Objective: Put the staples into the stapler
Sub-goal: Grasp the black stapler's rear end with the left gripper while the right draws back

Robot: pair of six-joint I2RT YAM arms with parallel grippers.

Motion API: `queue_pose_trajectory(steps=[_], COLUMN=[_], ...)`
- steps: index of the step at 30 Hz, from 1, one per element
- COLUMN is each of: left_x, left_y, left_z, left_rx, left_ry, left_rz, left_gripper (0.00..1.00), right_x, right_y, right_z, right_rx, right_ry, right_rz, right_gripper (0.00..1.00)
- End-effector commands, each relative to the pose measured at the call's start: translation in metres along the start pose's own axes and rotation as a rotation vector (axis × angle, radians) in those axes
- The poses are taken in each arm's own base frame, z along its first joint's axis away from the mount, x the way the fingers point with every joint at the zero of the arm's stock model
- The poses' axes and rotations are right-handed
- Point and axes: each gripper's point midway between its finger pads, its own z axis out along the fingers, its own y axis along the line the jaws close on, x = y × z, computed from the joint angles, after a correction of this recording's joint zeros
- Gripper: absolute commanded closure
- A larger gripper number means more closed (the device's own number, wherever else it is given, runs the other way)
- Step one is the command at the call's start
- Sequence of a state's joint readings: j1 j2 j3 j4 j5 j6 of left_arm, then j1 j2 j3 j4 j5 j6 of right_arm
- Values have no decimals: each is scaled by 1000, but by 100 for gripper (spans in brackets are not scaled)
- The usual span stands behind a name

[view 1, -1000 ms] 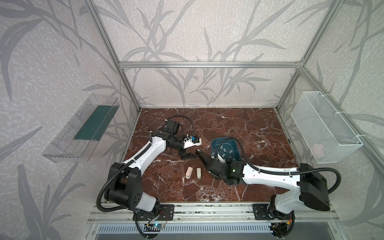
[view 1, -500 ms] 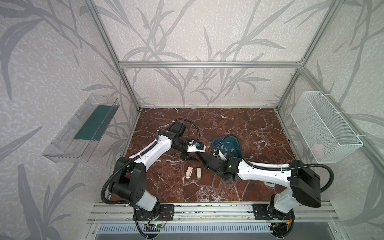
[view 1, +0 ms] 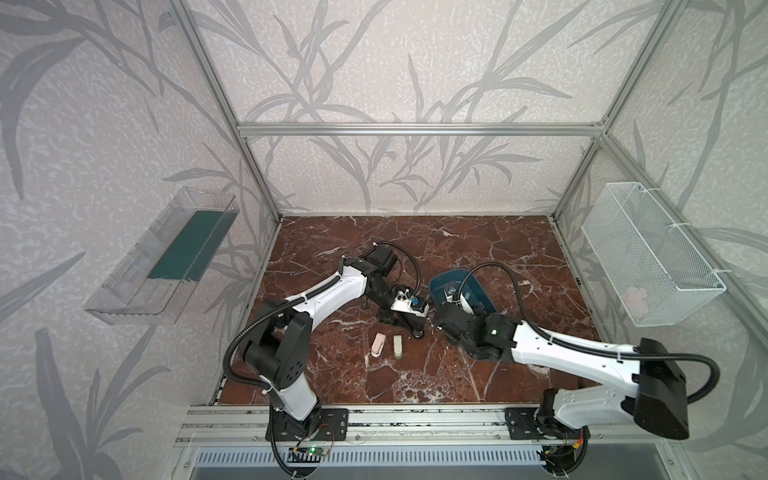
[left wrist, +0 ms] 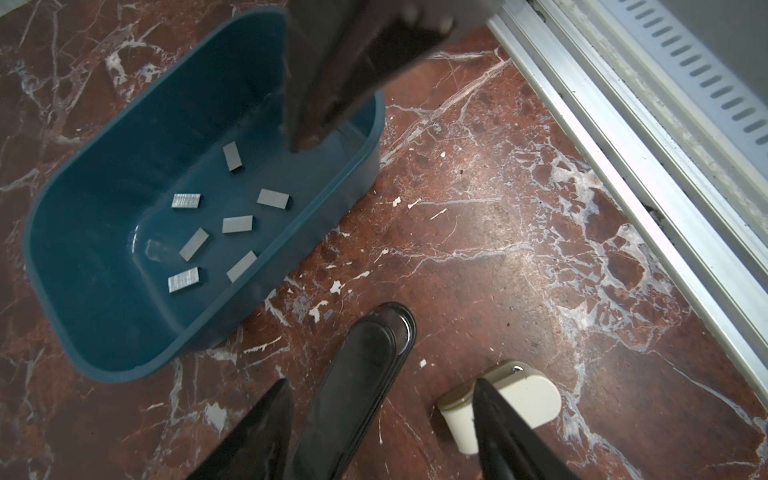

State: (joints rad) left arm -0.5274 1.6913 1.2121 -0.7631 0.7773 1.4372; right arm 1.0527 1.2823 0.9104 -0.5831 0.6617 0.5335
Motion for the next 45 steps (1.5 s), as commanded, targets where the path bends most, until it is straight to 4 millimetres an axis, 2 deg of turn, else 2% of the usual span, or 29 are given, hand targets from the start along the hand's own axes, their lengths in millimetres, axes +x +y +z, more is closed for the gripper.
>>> queue_pose_trajectory(steps=[1,3,9,13,18,22,27,32,36,41,45], left_x=[-3,1,11,12,18,18,17,27,37,39,43], left_y=[-10,-12,-11,-8,3,12,18,13,-9,-12,-12], left_z=[6,11,18,20,21,21,22,31,47,57,61], left_rx=[54,63,59,54,10,-27,-53,-19,100,159,180], left_ry=[17,44,91,88,125,128,125,167,225,272,302], left_rz=[43,57,77,72,56,46,57,106,170,179,186], left_gripper=[33,34,31,31,30,30,30,32,34,39,47], right_x=[-4,-3,17,32,42,46,44,44,45,45,44], right_y=[-24,-41,-83,-97,-99,-93,-107,-119,-123,-122,-120], right_z=[-12,-17,-29,-24,-9,4,0,-9,-12,-10,-8], right_rx=[-20,-40,-91,-97,-106,-119,-70,-56,-52,-52,-52], right_ry=[-43,-65,-130,-118,-88,-96,-181,-265,-282,-268,-257], right_rz=[95,169,330,386,419,405,413,441,451,448,442], right_gripper=[20,20,18,15,15,15,15,14,12,11,11])
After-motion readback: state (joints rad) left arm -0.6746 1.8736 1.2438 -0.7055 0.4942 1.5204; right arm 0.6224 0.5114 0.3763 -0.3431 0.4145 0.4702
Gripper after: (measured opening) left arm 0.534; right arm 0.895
